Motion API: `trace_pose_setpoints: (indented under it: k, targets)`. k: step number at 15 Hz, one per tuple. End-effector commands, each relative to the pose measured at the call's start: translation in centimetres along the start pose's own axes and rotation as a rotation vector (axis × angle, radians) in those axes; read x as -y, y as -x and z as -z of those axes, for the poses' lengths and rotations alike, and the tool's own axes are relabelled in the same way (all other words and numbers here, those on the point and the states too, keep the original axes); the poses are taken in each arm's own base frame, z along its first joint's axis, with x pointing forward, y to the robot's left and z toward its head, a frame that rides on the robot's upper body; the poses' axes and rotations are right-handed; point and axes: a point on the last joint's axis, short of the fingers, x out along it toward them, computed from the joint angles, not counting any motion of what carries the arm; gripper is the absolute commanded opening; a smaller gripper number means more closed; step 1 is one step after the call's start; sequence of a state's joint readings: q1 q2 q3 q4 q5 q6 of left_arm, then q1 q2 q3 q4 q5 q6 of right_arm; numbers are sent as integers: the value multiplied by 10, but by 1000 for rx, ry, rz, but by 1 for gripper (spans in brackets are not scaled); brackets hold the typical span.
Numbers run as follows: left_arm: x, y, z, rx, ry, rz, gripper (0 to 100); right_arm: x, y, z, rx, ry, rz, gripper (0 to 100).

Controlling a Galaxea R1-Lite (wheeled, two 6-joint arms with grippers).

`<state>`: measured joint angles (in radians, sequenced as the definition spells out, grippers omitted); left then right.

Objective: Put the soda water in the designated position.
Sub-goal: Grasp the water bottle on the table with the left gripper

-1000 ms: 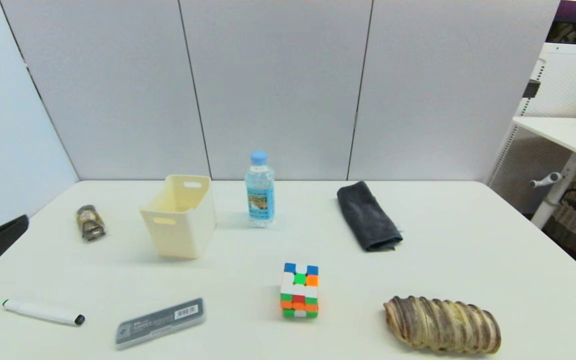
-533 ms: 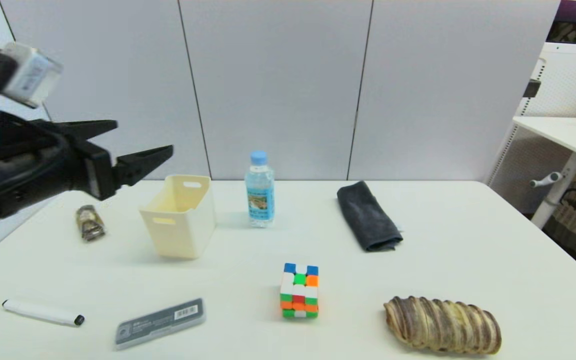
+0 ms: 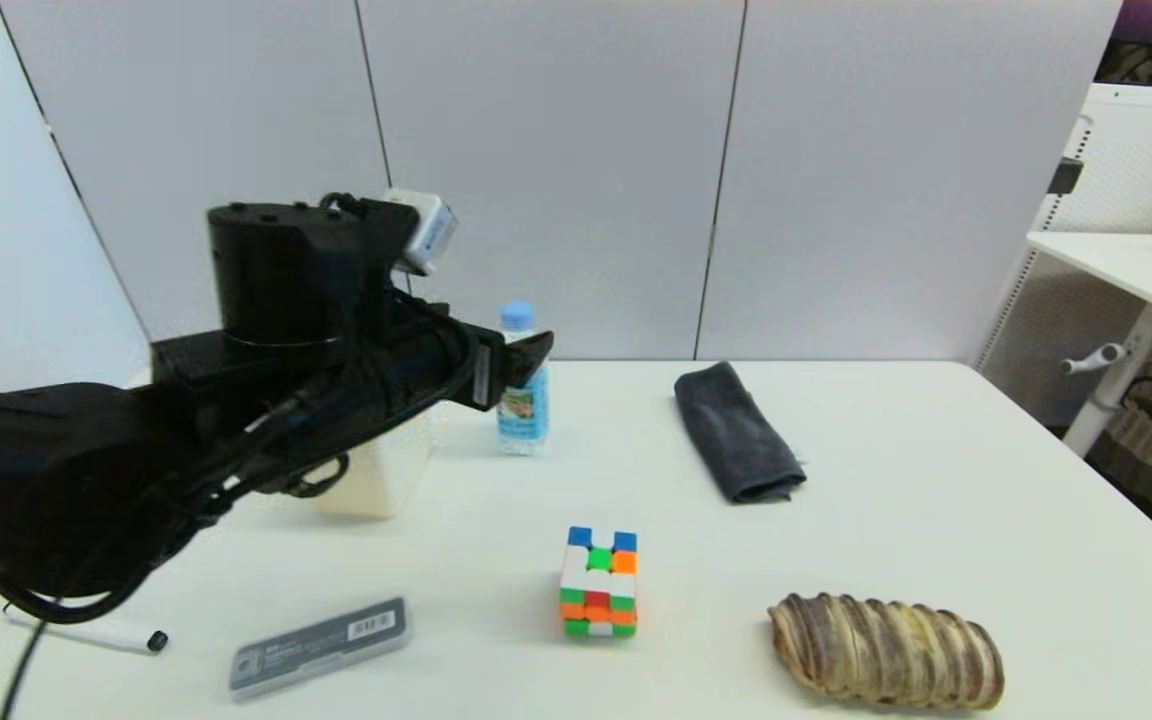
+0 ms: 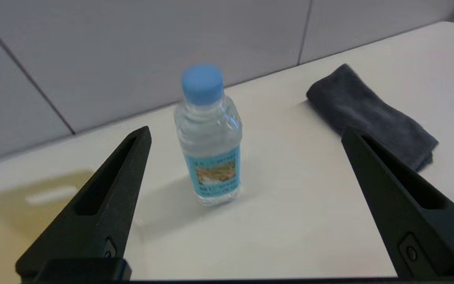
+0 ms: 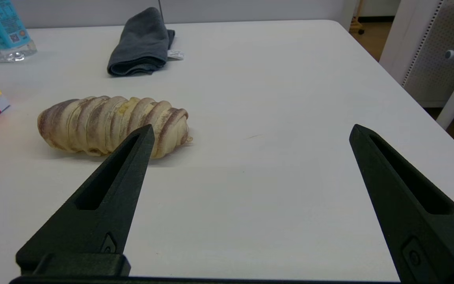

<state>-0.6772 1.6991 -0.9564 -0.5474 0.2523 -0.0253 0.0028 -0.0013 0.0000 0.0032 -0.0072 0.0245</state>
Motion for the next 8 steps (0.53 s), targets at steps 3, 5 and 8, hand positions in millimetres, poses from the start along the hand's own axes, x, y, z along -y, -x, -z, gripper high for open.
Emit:
trace_pose_setpoints:
  k: [3,5,8]
  targets:
    - [26,-40,29,-26,68,-126,100,0,0,0,-3,0,0,100]
    - [27,-54,35,-19,90,-161,100,0,0,0,-1,0,0,100]
    - [22,-77,54,-3,101,-188,100,0,0,0,-3,0,-1,100]
